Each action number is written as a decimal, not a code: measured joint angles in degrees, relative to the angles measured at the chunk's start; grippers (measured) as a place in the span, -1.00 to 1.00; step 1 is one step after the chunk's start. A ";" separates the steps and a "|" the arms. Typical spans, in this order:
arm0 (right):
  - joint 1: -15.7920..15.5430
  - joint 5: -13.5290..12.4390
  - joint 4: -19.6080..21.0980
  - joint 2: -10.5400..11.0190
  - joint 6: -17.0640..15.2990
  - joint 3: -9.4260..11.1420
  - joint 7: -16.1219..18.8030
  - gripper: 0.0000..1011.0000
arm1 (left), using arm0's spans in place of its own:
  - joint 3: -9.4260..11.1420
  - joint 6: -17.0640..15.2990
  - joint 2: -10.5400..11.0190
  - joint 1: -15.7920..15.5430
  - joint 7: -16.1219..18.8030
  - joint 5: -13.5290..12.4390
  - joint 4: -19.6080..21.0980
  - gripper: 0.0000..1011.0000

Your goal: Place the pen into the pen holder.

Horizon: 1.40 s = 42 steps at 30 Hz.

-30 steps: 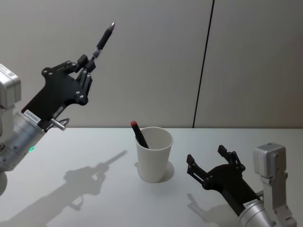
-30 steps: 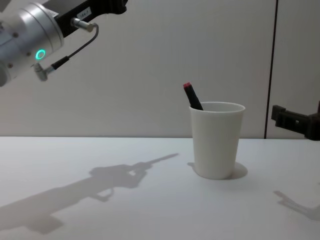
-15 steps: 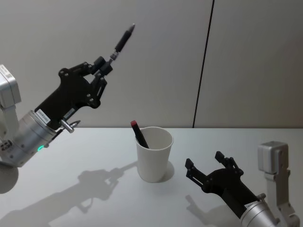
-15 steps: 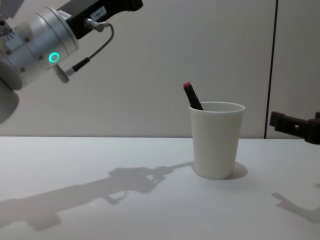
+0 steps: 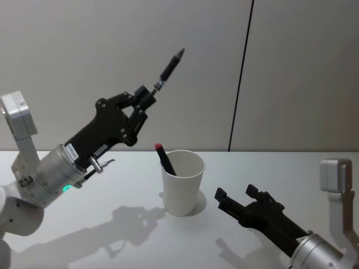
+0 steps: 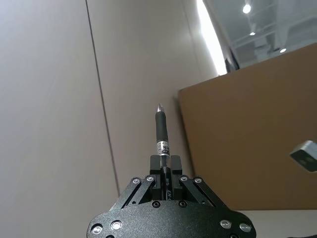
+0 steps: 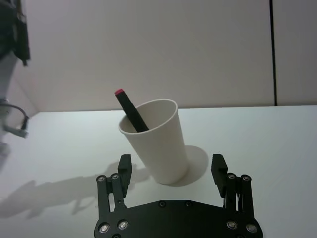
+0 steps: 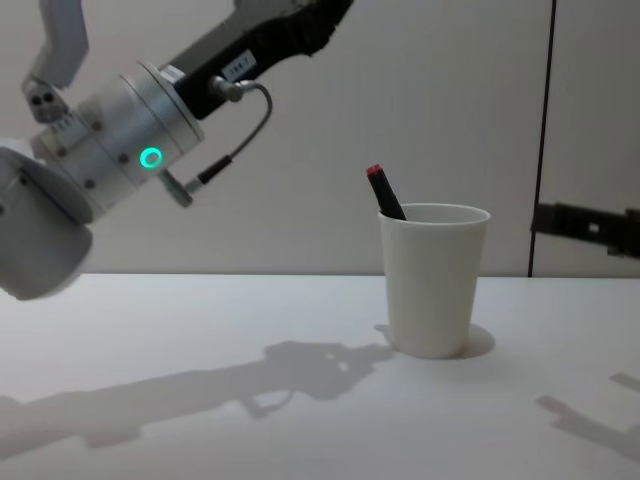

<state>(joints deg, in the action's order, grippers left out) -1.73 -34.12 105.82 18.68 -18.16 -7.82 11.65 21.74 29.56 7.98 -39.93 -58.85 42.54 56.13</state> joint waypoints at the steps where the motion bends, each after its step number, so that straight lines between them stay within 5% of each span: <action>1: 0.01 -1.35 0.42 -0.06 -1.08 0.45 0.38 0.98 | 0.07 -0.08 -0.19 -0.10 -0.70 0.52 -0.42 -0.75; 13: 0.48 -12.48 4.08 -1.35 -8.49 4.44 3.03 0.98 | 0.72 -0.27 -1.95 -0.27 -3.73 3.43 -3.60 -0.75; 23: 1.02 -19.20 6.35 -2.31 -12.75 6.84 3.70 0.98 | 0.92 -0.25 -2.53 -0.04 -4.40 4.31 -4.52 -0.75; 42: 1.62 -20.34 7.53 -3.49 -12.08 6.01 2.41 0.98 | 1.04 -0.16 -2.87 0.10 -4.74 4.79 -5.06 -0.75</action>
<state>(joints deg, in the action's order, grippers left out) -0.11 -54.46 113.36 15.20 -30.24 -1.81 14.06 22.78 29.41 5.11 -39.83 -63.59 47.34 51.07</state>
